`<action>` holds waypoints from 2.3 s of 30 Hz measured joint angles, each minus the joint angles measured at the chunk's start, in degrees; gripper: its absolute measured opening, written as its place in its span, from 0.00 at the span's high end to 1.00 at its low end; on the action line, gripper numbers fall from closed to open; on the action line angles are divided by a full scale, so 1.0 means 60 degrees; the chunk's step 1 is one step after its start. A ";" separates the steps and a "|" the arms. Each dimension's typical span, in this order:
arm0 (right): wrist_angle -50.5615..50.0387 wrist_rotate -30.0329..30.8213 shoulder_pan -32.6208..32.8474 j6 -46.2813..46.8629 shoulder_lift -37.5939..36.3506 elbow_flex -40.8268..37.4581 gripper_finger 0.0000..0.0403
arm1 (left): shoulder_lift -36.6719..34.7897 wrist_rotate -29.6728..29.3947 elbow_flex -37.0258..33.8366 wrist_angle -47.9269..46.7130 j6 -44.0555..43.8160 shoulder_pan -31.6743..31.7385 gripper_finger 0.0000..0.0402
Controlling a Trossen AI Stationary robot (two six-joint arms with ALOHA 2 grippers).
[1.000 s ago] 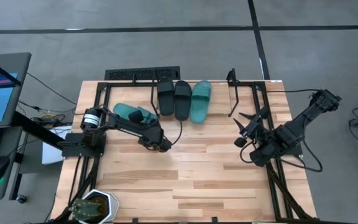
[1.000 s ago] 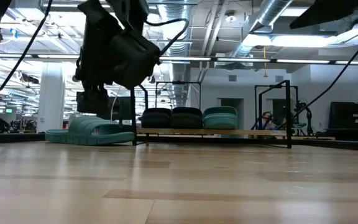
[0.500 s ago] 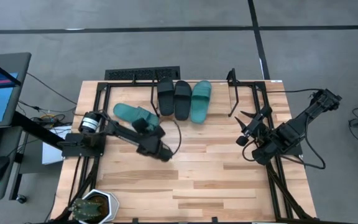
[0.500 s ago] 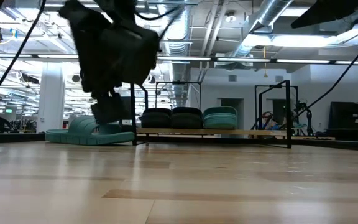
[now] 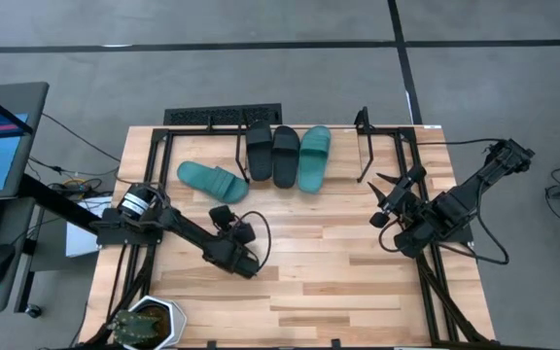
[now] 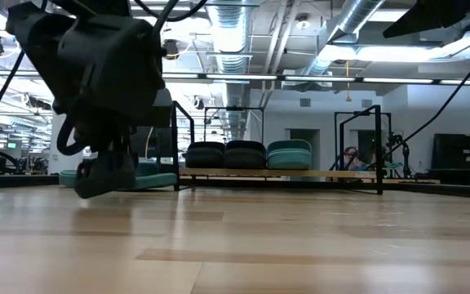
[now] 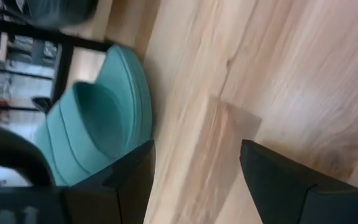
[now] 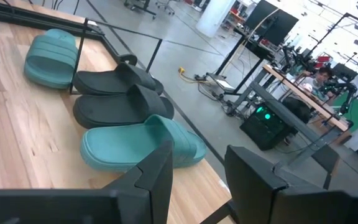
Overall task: Pick and place slides into the shelf
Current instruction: Put the dark green slipper on the shelf
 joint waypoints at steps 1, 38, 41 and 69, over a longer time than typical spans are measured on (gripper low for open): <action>0.0001 0.0002 0.0000 -0.0002 0.0000 0.0000 0.67 | 0.0000 0.0099 -0.0050 -0.0007 -0.0055 0.0000 0.44; 0.0035 -0.0023 -0.0011 0.0004 0.0015 0.0000 0.67 | -0.6657 -0.0362 -0.0540 -0.0723 -0.2652 -0.0144 0.44; 0.0038 -0.0019 -0.0011 0.0002 0.0015 0.0000 0.67 | -0.7156 0.0482 -0.0537 -0.0757 -0.2650 0.0409 0.44; 0.0019 -0.0222 -0.0011 0.0001 0.0019 0.0004 0.67 | -0.6518 0.4966 -0.0742 -0.0454 0.1328 0.5461 0.44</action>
